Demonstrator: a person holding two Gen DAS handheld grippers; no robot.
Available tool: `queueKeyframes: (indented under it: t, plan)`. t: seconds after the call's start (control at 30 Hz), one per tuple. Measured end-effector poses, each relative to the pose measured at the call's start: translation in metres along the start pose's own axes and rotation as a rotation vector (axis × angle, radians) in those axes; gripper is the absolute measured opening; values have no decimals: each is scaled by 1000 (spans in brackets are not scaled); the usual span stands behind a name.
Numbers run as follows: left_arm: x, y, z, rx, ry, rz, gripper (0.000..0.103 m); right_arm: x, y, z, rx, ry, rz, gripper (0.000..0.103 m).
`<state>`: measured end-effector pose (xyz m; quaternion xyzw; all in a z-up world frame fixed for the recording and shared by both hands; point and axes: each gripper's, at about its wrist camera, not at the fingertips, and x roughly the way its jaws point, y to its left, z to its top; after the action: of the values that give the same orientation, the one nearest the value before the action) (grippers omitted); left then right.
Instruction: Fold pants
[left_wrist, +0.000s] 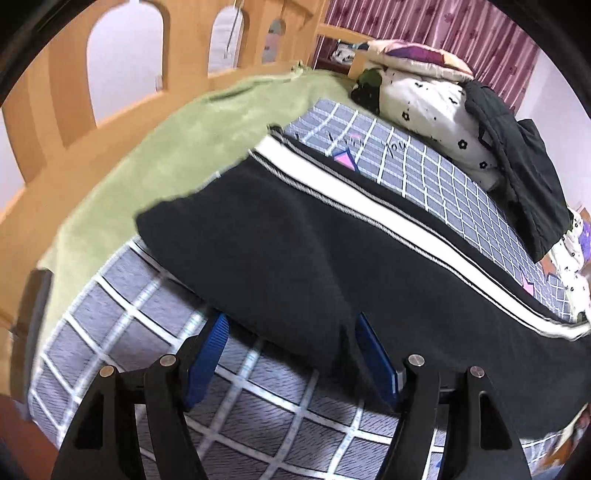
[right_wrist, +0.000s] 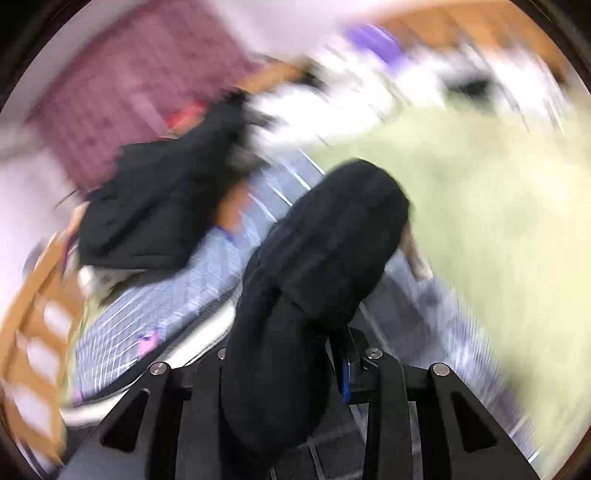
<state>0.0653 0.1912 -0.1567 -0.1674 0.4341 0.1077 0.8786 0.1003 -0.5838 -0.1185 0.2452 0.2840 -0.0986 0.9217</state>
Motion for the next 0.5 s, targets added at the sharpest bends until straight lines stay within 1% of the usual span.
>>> queueKeyframes:
  t: [0.03, 0.07, 0.1, 0.13, 0.17, 0.2, 0.23, 0.27, 0.4, 0.5]
  plan:
    - [-2, 1, 0, 4, -4, 3, 69, -7, 3, 4, -36, -29, 13, 35]
    - [-2, 2, -1, 4, -2, 2, 69, -8, 2, 4, -46, -26, 5, 46]
    - [-2, 4, -2, 0, 4, -1, 69, -2, -2, 2, -63, 5, -32, 56]
    - [-1, 7, -3, -8, 12, -6, 69, 5, -9, -3, -78, 45, -94, 72]
    - [1, 11, -5, -23, 21, -15, 69, 8, -16, -8, -81, 78, -138, 72]
    - [2, 16, -6, -38, 27, -30, 69, 10, -26, -19, -72, 129, -170, 71]
    - [3, 21, -8, -54, 31, -45, 69, 14, -32, -27, -57, 176, -185, 67]
    - [6, 26, -9, -71, 35, -60, 69, 6, -45, -39, -48, 201, -215, 58]
    - [23, 43, -6, -122, 50, -96, 69, -27, -49, -56, -75, 196, -243, 58]
    - [38, 54, 9, -165, 36, -129, 69, -56, -26, -60, -142, 168, -280, 58]
